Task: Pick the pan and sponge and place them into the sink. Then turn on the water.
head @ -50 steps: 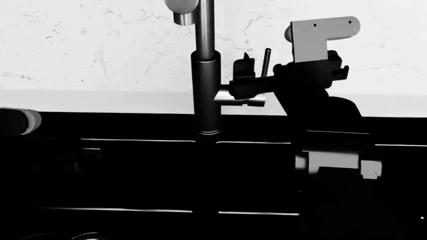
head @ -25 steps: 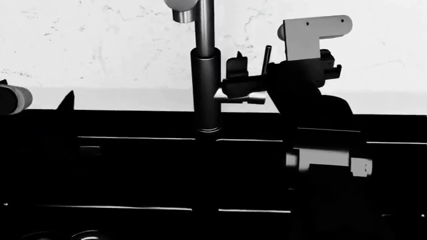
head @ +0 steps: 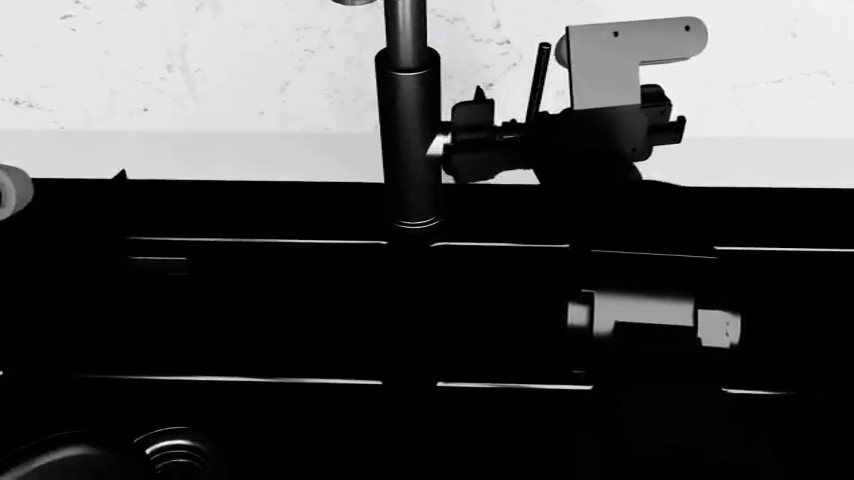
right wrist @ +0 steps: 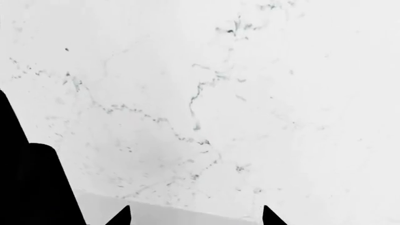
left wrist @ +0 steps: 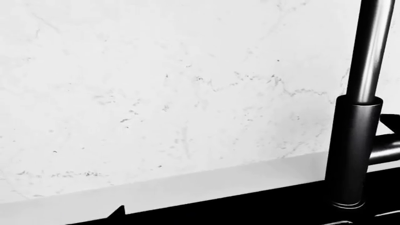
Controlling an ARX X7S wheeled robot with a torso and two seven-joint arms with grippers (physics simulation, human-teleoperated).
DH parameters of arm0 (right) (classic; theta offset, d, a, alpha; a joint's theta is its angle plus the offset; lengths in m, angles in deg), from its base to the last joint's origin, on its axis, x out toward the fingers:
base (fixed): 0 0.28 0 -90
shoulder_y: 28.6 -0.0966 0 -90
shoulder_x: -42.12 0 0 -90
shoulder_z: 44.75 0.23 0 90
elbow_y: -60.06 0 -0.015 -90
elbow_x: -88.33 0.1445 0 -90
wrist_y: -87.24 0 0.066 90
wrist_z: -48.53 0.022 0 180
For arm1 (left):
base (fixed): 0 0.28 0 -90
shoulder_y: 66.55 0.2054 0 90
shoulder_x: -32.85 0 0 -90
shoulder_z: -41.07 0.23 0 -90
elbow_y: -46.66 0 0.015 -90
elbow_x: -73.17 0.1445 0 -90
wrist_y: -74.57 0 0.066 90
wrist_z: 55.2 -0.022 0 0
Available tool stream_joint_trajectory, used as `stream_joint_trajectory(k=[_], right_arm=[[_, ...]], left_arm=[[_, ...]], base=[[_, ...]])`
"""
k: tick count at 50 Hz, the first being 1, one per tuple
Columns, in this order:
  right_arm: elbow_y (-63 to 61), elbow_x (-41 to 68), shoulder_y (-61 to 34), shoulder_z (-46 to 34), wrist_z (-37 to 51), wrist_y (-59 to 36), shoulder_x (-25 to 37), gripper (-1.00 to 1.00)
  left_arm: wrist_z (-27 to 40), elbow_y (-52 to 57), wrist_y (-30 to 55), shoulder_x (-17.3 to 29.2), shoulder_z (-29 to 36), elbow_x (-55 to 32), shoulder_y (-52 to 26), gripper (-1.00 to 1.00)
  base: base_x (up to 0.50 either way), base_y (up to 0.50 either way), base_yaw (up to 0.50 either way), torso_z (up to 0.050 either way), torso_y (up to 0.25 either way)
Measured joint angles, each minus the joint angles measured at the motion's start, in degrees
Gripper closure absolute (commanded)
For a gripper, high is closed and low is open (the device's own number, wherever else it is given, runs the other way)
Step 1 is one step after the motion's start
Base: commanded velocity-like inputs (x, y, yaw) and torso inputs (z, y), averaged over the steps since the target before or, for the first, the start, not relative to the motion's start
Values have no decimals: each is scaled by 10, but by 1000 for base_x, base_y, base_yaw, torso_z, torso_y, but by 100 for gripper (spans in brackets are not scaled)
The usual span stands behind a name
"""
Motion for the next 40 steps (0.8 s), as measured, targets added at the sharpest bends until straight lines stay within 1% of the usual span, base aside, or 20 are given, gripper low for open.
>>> stream_joint_trajectory(k=[17,32,40], right_arm=[[0,0,-3,10,32,14,3,-100],[0,-1,0,17,62,7,9,-100],[0,1,0,19,72,4,11,-100]], left_arm=[[6,2,3,4,-2,-4,3,-100],[16,-14,2,-15,17,10,-8,-100],[16,-9,3,-10,10,2,-3,-100]], base=[[0,0,0,0,0],[0,0,0,0,0],[0,0,0,0,0]])
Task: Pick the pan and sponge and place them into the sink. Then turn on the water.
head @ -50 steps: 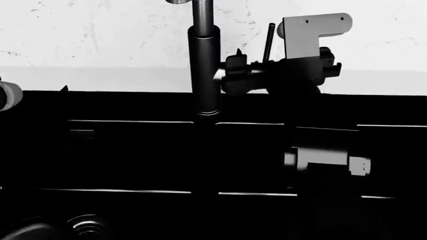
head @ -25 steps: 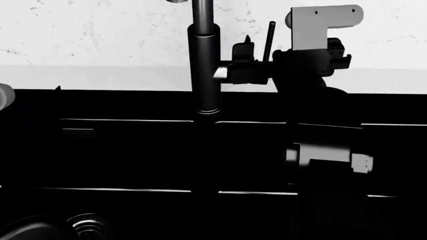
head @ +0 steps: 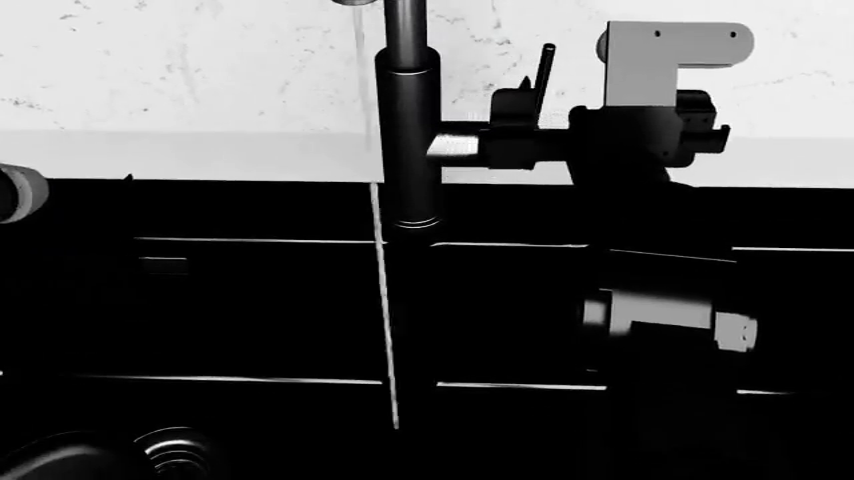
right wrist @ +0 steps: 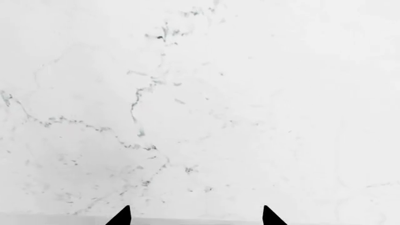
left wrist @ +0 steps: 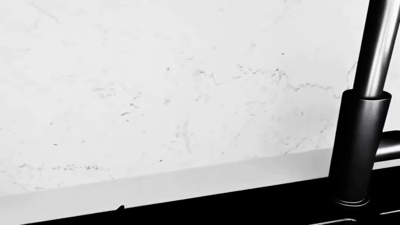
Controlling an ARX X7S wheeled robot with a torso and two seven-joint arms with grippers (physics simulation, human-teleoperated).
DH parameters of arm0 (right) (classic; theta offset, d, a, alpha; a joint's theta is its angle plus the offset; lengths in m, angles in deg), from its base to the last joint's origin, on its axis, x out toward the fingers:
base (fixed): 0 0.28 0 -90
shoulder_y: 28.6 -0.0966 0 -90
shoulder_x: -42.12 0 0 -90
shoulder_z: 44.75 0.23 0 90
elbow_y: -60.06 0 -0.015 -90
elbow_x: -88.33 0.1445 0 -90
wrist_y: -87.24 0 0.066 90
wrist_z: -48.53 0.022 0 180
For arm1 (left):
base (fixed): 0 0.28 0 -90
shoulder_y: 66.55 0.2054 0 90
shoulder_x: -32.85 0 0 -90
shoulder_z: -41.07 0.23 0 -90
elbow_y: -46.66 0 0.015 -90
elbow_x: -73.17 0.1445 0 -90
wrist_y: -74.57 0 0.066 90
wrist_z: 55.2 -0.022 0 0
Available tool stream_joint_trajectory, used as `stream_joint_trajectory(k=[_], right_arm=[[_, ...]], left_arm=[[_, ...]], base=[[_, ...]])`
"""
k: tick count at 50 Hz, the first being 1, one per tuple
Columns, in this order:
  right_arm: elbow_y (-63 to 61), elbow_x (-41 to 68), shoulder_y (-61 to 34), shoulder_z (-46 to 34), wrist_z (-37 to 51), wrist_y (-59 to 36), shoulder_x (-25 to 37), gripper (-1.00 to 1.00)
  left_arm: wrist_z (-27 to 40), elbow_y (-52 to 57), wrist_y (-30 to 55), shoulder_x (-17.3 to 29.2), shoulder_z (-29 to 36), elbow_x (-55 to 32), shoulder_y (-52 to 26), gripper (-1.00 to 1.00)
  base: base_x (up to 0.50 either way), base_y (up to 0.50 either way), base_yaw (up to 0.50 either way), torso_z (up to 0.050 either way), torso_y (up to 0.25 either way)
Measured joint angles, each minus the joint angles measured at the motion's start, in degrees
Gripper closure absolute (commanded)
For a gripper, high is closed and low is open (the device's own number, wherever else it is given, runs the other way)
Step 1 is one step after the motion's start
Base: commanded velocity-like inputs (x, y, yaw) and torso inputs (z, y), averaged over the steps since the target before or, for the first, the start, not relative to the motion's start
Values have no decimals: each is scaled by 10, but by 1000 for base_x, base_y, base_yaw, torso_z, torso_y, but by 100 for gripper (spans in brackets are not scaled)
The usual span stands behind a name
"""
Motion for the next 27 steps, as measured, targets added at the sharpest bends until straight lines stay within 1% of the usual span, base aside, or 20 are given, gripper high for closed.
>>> stream_joint_trajectory(k=[27], right_arm=[[-1,9,5,6,15,-10,6,-100]], left_arm=[[-15,26,-1,51,-48,-36,32,-100]], base=[[0,0,0,0,0]])
